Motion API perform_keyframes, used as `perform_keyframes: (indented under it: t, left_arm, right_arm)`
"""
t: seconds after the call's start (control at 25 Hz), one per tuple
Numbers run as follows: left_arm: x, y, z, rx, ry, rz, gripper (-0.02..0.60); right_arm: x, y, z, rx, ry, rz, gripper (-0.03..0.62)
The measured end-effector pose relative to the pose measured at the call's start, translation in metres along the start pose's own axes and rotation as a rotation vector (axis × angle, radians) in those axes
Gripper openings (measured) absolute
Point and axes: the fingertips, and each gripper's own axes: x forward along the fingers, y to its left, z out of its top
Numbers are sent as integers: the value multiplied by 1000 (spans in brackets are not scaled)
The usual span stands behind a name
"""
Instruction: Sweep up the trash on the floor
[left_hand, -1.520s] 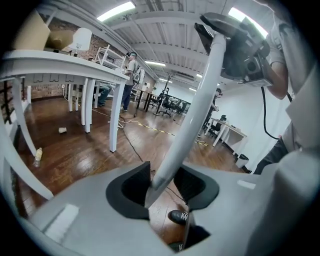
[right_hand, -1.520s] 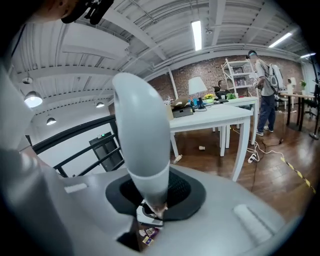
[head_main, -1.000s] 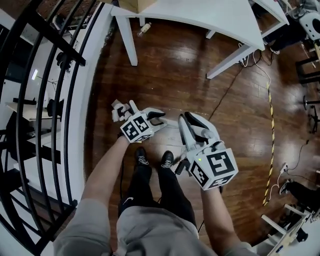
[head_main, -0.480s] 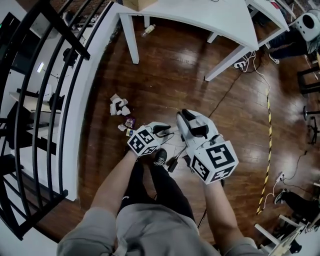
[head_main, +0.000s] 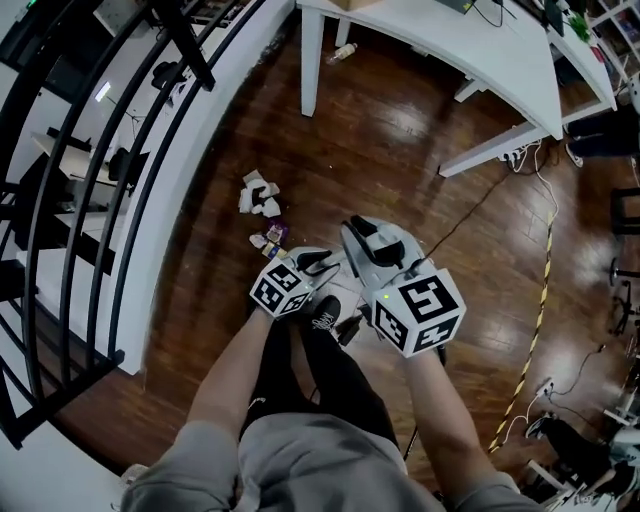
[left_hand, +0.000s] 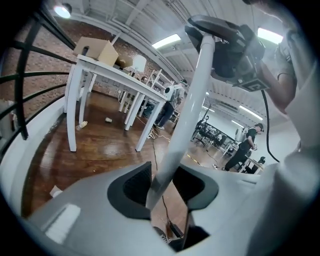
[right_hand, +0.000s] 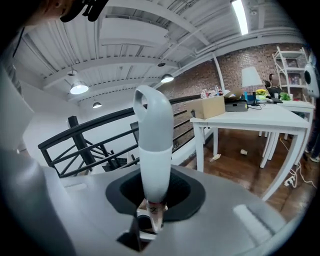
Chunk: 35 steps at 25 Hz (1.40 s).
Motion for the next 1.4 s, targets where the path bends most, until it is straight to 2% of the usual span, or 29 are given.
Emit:
perform_keyframes:
  t: [0.2, 0.4, 0.68, 0.84, 1.04, 1.24, 1.4]
  left_arm:
    - [-25, 47, 13, 7, -30, 49, 138]
    - [-39, 76, 32, 24, -35, 43, 140]
    - [-45, 63, 71, 34, -27, -21, 141]
    - [-25, 46, 107, 43, -41, -15, 138]
    - [29, 24, 154, 34, -54, 64, 133]
    - [71, 26, 202, 39, -82, 156, 133]
    - [94, 42, 228, 32, -99, 211, 135]
  right_arm:
    - [38, 22, 17, -54, 12, 34, 55]
    - [62, 26, 38, -68, 11, 21, 55]
    - [50, 16, 78, -63, -20, -18, 55]
    - [26, -14, 106, -68, -65, -20, 55]
    - [-14, -73, 127, -97, -113, 56, 57]
    - [-36, -129, 151, -117, -138, 110, 55]
    - [-33, -164, 164, -120, -134, 144, 57]
